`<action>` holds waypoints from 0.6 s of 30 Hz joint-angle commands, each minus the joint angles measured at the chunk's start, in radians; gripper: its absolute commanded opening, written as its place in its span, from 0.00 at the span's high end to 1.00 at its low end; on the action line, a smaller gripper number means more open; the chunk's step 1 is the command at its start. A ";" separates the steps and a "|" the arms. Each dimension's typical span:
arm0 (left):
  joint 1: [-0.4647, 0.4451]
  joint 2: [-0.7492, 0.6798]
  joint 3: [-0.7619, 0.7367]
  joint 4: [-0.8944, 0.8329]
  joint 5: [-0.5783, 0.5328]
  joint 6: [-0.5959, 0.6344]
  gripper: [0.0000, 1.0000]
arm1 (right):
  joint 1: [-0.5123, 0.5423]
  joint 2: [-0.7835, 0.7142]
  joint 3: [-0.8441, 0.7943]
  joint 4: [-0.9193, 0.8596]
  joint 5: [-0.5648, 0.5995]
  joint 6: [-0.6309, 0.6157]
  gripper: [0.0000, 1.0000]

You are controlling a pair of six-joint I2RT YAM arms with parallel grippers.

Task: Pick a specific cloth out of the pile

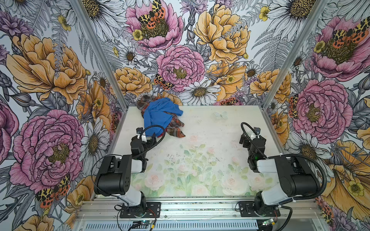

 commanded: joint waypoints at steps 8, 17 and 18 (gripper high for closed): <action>0.014 -0.011 0.012 0.011 0.027 -0.010 0.01 | -0.013 0.000 -0.009 0.050 0.018 0.027 0.00; 0.054 -0.005 -0.012 0.071 0.116 -0.028 0.01 | -0.016 0.003 0.007 0.023 0.006 0.023 0.01; 0.054 -0.005 -0.011 0.070 0.114 -0.027 0.01 | -0.015 0.003 0.007 0.025 0.005 0.021 0.01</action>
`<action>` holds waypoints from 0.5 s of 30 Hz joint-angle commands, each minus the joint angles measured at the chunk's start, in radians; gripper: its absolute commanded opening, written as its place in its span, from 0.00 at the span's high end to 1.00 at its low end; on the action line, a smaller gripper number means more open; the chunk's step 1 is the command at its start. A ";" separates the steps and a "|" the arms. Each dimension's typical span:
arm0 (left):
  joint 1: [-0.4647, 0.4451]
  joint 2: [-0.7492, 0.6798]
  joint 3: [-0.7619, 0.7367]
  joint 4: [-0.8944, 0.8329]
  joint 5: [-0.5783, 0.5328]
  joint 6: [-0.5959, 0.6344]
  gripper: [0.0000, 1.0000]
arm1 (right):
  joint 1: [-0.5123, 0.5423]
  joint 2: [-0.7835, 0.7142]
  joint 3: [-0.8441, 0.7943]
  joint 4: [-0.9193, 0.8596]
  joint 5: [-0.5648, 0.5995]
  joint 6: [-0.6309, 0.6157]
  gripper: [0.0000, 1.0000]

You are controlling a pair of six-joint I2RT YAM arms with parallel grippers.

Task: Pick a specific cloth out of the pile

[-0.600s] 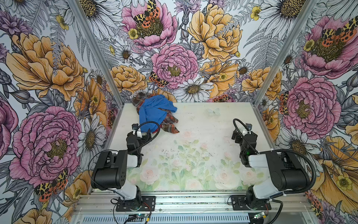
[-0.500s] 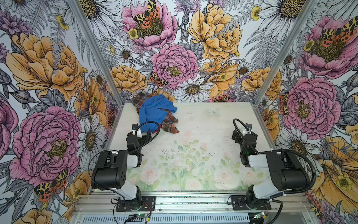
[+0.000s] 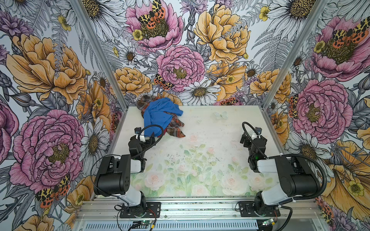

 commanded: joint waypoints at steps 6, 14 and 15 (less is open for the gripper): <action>0.003 -0.002 -0.037 0.101 0.039 -0.013 0.01 | 0.024 0.005 0.007 0.016 0.003 -0.023 0.01; 0.003 -0.010 -0.046 0.100 -0.062 -0.051 0.01 | 0.028 0.003 -0.007 0.047 0.010 -0.025 0.01; 0.002 -0.013 -0.051 0.107 -0.079 -0.055 0.01 | 0.037 -0.005 -0.028 0.081 0.035 -0.031 0.01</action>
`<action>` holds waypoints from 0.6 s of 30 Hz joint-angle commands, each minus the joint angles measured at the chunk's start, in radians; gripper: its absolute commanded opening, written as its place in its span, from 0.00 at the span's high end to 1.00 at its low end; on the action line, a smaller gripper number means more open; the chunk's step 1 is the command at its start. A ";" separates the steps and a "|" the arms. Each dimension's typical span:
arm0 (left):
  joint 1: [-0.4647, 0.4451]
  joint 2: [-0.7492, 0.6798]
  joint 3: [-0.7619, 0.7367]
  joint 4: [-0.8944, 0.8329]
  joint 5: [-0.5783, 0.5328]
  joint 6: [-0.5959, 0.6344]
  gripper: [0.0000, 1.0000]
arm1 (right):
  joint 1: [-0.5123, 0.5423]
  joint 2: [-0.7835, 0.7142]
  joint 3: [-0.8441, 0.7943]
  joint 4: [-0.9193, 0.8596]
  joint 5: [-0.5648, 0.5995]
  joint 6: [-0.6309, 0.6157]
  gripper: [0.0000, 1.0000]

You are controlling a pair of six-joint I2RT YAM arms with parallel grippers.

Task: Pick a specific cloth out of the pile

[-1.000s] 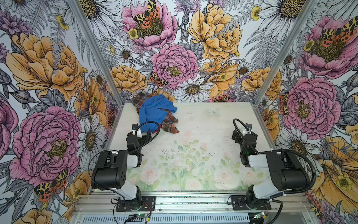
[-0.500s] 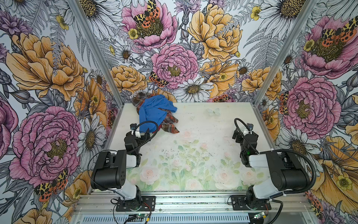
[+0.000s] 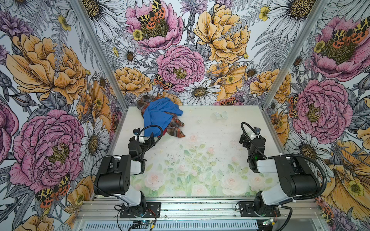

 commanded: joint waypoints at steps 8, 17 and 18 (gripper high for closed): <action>-0.144 -0.446 -0.010 -0.361 -0.332 -0.054 0.13 | 0.492 -0.497 0.054 -0.278 0.382 -0.203 0.01; -0.288 -0.281 0.443 -1.153 -0.172 -0.277 0.51 | 0.676 -0.383 0.162 -0.548 -0.163 0.157 0.01; -0.291 -0.240 0.469 -1.191 -0.134 -0.297 0.55 | 0.698 -0.358 0.162 -0.499 -0.213 0.178 0.01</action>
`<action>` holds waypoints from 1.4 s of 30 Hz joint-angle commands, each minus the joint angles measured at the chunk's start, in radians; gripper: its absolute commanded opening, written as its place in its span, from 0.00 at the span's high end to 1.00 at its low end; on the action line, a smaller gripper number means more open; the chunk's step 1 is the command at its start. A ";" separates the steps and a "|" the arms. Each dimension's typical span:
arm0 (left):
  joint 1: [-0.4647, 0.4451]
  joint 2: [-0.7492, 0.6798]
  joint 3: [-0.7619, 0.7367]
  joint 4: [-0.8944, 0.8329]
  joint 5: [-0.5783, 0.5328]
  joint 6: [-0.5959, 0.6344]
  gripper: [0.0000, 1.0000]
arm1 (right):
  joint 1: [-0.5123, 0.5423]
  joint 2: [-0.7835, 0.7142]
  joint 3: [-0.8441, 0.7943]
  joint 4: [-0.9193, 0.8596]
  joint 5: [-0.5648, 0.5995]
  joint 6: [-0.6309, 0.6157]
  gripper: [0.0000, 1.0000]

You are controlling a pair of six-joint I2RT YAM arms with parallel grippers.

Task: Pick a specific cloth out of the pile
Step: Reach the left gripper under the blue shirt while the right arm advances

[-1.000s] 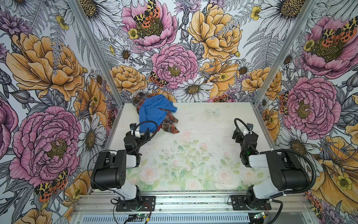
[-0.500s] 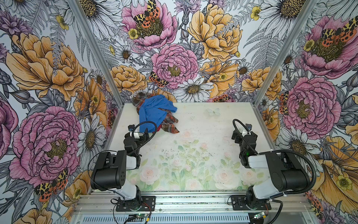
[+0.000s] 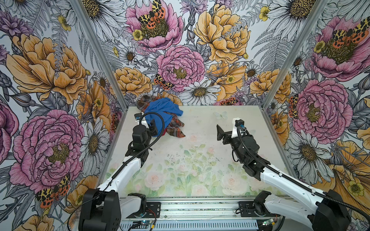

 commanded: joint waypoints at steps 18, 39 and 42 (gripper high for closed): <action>-0.099 0.505 0.169 -0.232 -0.037 -0.248 0.69 | 0.154 0.176 -0.035 0.095 -0.271 -0.029 0.01; -0.129 0.717 0.327 -0.195 -0.263 -0.340 0.68 | 0.089 0.177 -0.044 0.095 -0.274 -0.040 0.00; -0.127 0.744 0.364 -0.228 -0.278 -0.329 0.67 | 0.085 0.170 -0.050 0.097 -0.274 -0.036 0.01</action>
